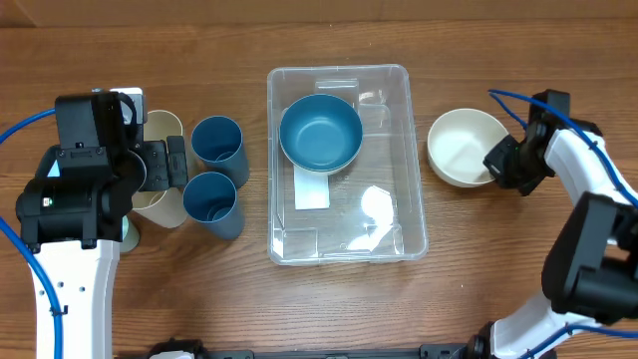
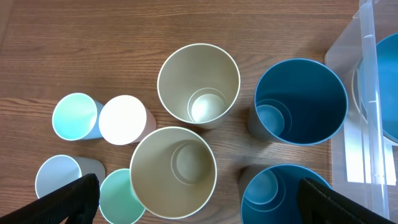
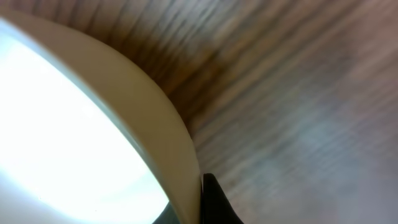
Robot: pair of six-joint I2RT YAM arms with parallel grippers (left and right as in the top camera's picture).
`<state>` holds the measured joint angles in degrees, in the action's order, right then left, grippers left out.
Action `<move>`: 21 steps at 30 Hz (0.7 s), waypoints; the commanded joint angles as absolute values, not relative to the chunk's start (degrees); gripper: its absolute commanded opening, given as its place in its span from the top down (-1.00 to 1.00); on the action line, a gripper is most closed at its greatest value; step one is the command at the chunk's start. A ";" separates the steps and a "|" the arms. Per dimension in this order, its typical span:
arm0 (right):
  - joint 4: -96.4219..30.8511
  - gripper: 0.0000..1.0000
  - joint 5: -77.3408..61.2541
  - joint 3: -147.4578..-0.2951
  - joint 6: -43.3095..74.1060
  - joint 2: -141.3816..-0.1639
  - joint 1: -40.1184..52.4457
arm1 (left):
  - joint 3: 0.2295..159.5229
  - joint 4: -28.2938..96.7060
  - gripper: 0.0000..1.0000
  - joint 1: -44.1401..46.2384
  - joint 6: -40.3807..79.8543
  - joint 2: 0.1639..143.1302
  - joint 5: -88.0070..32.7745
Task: Pack container
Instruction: 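Stack the cream bowl onto the bowls in the bin, withdraw right arm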
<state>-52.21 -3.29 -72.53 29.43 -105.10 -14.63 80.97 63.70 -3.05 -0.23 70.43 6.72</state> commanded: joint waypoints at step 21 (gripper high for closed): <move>-42.39 0.92 1.45 -87.39 25.04 -99.02 24.67 | 82.26 63.68 -1.00 -2.98 -1.32 70.52 7.05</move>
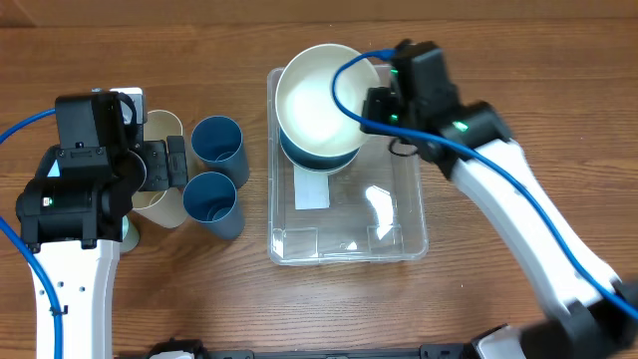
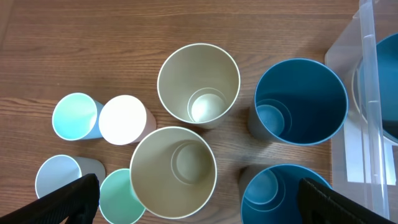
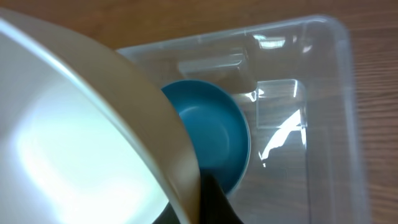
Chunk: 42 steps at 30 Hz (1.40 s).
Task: Pack container
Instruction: 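Stack the cream bowl onto the bowls in the bin, withdraw right arm, then reach the left gripper to the grey cup and grasp it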
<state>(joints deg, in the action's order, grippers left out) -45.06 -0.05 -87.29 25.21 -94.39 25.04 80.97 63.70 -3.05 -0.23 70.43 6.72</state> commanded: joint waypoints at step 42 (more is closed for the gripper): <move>-75.77 -1.00 7.22 -103.70 28.34 -87.79 -24.60 | 82.26 63.20 -1.00 -2.98 -1.10 70.52 4.97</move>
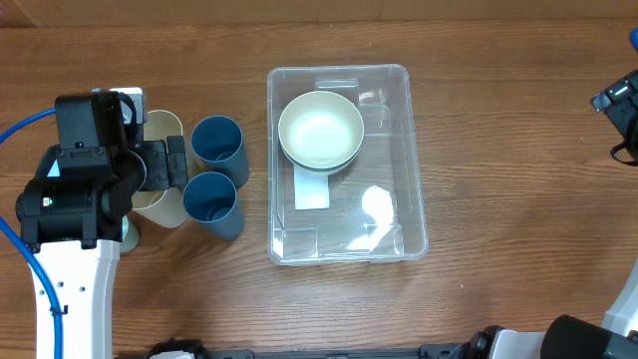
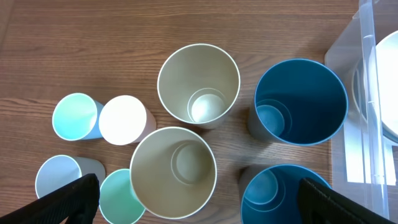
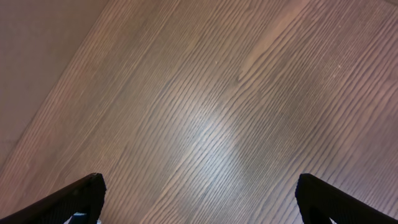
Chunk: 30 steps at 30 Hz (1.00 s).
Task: Pack container
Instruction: 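Reach the left gripper to the grey cup and grasp it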
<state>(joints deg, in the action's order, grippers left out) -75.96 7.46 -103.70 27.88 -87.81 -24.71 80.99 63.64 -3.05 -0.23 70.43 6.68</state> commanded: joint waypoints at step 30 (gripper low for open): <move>-75.75 -1.00 7.25 -103.70 28.34 -87.79 -24.60 | 82.24 70.19 -0.99 -49.56 25.15 89.56 -4.10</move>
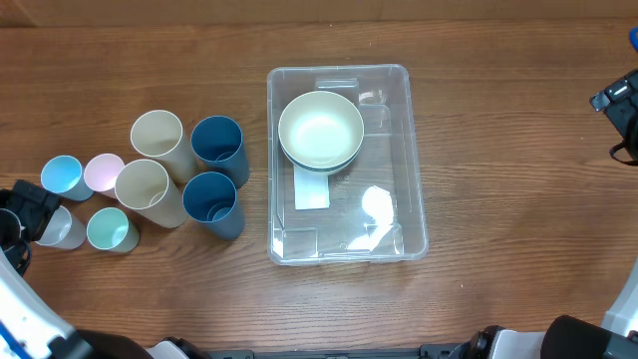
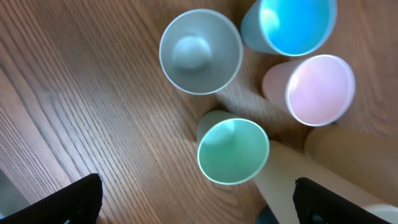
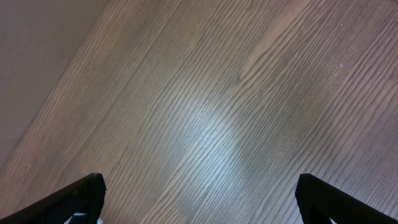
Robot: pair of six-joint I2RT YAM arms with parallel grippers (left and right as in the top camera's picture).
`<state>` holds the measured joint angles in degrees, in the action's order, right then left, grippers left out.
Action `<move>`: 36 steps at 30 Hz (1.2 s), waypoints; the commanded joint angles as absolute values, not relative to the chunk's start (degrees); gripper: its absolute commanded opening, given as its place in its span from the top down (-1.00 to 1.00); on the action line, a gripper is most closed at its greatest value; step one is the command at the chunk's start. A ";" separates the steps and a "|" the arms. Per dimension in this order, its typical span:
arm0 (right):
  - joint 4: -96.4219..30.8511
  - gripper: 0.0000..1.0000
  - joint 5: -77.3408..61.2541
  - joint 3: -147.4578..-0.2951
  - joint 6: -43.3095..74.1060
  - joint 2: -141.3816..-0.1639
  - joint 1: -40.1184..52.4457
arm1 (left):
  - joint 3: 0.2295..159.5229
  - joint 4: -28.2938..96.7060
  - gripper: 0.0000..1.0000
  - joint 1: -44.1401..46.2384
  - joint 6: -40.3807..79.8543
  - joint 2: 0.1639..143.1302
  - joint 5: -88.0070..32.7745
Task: Pack container
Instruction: 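Reach the left gripper to the grey cup and grasp it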
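Observation:
The clear plastic container lies mid-table with a cream bowl nested on a blue one in its far half. To its left stand two blue cups, two tan cups and several small pastel cups. My left gripper is open at the table's left edge, over the green small cup, grey cup, pink cup and light blue cup. My right gripper is open over bare wood at the far right edge.
A white label lies on the container's floor. The near half of the container holds nothing. The left arm shows at the table's left edge, the right arm at the right edge.
My left arm has moved from above the tan and blue cups to the table's left edge, its camera now over the small pastel cups. The right arm and the bowls have not moved.
My right gripper was shut on the cream bowl at the container's right. Then it held the bowl over the blue bowl inside the container. A second ago the cream bowl sat nested there and the right gripper was open at the far right. The left arm has since withdrawn leftward.

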<state>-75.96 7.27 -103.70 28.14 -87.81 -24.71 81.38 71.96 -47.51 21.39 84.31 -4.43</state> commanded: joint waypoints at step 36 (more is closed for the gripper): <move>-75.75 -1.00 7.22 -103.70 28.34 -87.79 -24.60 | 82.24 58.28 0.92 -49.91 21.65 113.08 8.10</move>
